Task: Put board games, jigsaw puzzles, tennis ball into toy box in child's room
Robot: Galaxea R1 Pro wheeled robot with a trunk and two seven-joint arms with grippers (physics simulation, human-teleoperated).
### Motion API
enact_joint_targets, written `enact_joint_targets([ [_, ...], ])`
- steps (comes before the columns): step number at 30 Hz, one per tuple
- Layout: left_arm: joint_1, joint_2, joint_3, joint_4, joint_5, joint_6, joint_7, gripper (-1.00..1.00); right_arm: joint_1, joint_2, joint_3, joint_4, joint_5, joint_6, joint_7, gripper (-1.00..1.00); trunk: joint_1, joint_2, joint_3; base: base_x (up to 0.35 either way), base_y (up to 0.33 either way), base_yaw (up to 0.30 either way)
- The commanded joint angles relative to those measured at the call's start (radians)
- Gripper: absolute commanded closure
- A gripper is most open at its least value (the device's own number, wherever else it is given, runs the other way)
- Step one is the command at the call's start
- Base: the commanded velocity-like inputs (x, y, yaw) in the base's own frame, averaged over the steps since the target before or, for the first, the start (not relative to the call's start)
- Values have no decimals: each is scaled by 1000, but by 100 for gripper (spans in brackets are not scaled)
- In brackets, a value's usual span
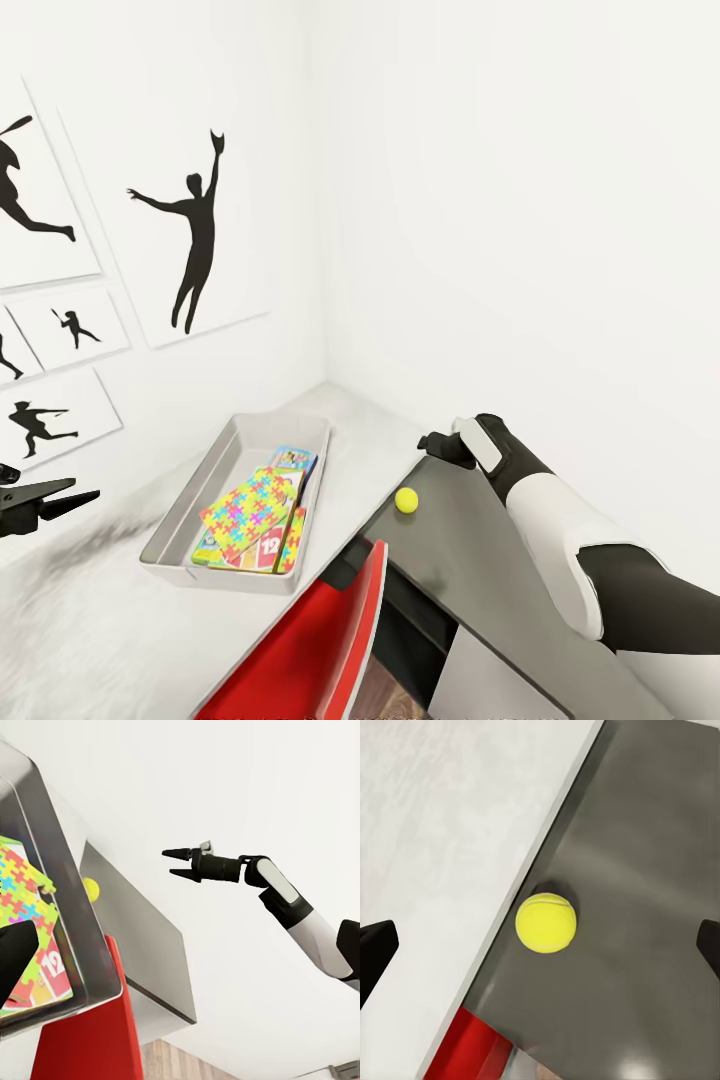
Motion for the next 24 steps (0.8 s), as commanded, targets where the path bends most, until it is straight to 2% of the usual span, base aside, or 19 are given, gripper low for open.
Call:
enact_joint_targets([
  [1, -2, 1, -6, 1, 5, 11, -5, -100, -1, -1, 7, -1, -11, 2, -9, -100, 1, -2, -4, 0, 0, 0],
  [24, -2, 1, -6, 1, 5, 11, -5, -100, -1, 10, 5, -2, -9, 2, -9, -100, 1, -2, -42, 0, 0, 0],
])
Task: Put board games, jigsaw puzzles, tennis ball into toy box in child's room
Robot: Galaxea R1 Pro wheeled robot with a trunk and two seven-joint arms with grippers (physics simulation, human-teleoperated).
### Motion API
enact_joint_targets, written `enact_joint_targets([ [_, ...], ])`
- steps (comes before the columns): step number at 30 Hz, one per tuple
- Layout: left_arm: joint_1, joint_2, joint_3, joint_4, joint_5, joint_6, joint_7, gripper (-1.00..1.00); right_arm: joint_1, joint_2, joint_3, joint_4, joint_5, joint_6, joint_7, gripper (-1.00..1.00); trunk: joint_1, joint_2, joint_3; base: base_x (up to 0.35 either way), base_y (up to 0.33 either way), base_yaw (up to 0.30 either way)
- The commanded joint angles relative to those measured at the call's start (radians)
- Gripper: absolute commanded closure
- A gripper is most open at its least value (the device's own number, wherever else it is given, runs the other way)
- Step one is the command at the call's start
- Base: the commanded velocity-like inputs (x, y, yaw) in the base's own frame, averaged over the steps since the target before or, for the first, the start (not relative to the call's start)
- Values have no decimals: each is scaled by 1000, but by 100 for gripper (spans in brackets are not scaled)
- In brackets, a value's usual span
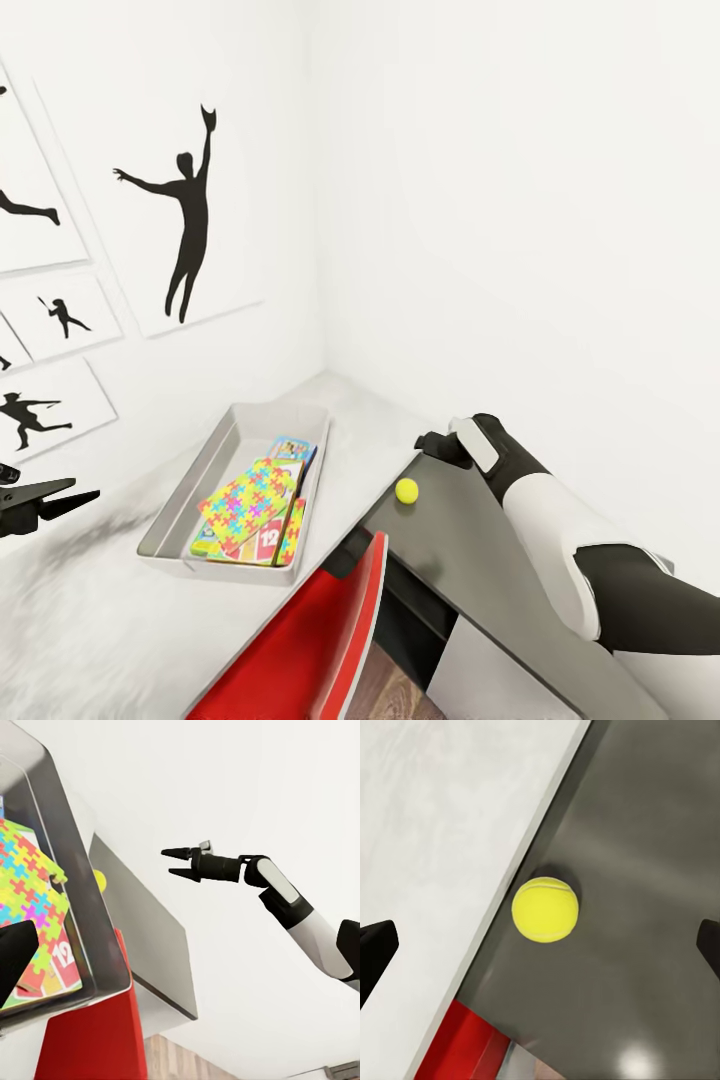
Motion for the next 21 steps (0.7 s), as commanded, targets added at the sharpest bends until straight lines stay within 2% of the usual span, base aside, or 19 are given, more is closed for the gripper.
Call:
enact_joint_targets([
  [1, -2, 1, -6, 1, 5, 11, -5, -100, -1, -1, 7, -1, -10, 3, -9, -100, 1, -2, -4, 0, 0, 0],
  [12, -2, 1, -6, 1, 5, 11, -5, -100, -1, 2, 13, -3, -10, 3, -9, -100, 1, -2, -22, 0, 0, 0],
  [21, -2, 1, -6, 1, 5, 11, -5, -100, -2, 16, 79, -4, -11, 4, -10, -100, 1, -2, -37, 0, 0, 0],
])
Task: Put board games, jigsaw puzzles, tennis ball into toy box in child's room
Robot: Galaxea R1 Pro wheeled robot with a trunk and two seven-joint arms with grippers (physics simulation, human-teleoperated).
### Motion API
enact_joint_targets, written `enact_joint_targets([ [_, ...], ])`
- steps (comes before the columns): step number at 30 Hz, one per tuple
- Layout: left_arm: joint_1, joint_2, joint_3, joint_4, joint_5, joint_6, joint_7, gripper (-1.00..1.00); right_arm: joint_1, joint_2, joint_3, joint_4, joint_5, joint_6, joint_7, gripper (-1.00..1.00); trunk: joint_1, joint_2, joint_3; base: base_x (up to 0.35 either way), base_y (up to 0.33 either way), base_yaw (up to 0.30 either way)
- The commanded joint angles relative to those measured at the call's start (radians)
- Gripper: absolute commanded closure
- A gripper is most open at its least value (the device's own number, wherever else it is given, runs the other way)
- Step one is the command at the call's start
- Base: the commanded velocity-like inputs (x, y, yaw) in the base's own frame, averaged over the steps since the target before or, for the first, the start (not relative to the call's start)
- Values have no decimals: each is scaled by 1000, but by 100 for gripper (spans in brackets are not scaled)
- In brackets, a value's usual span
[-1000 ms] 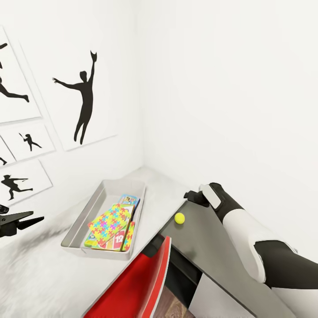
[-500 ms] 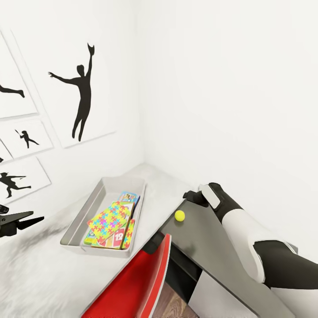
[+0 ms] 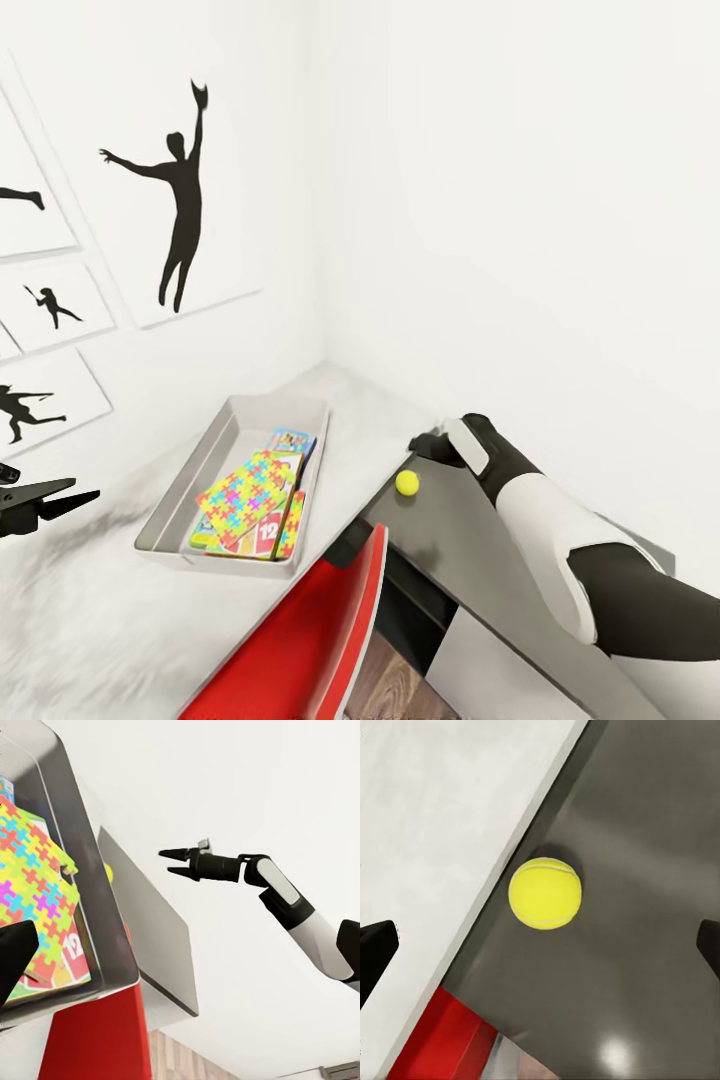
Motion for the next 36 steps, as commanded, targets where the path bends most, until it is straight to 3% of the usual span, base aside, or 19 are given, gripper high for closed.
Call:
enact_joint_targets([
  [1, -2, 2, -6, 1, 5, 11, -5, -100, -1, 2, 9, -1, -10, 2, -9, -100, 1, -2, -4, 0, 0, 0],
  [36, -2, 2, -6, 1, 5, 11, -5, -100, -11, 10, 22, -3, -9, 1, -10, -100, 1, -2, -61, 0, 0, 0],
])
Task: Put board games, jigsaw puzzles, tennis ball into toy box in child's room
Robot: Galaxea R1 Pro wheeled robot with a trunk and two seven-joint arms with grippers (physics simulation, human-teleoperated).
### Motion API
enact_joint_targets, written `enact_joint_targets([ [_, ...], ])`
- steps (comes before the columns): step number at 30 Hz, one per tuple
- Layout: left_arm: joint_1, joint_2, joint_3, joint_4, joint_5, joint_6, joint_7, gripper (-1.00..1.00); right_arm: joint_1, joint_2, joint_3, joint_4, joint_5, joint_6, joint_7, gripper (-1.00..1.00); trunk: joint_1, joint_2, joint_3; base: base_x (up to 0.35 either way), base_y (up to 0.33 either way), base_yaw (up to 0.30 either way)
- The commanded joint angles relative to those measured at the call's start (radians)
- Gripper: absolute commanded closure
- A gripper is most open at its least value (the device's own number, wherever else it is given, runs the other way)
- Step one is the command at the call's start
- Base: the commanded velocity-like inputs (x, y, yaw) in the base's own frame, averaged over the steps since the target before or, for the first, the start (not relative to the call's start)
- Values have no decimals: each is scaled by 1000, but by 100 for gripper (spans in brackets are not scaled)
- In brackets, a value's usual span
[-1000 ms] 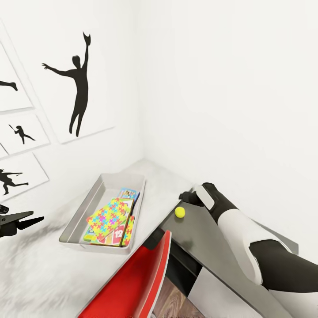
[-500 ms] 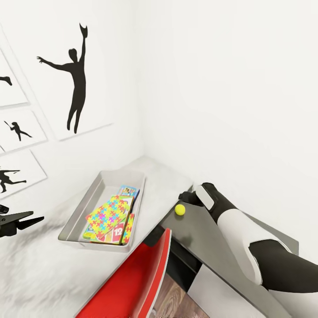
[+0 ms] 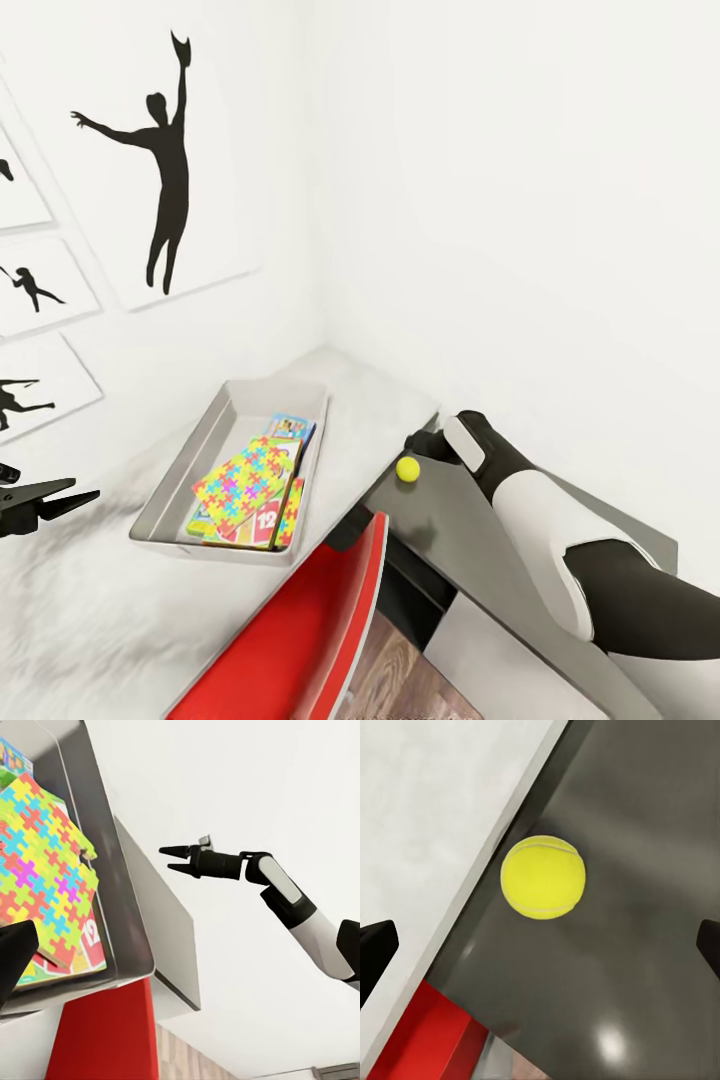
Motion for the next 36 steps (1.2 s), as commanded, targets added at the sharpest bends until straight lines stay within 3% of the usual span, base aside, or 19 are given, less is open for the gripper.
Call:
enact_joint_targets([
  [1, -2, 2, -6, 1, 5, 11, -5, -100, -1, -1, 7, -1, -11, 2, -9, -100, 1, -2, -4, 0, 0, 0],
  [36, -2, 2, -6, 1, 5, 11, -5, -100, -2, 1, 7, -34, -11, 4, -9, -100, 1, -2, -61, 0, 0, 0],
])
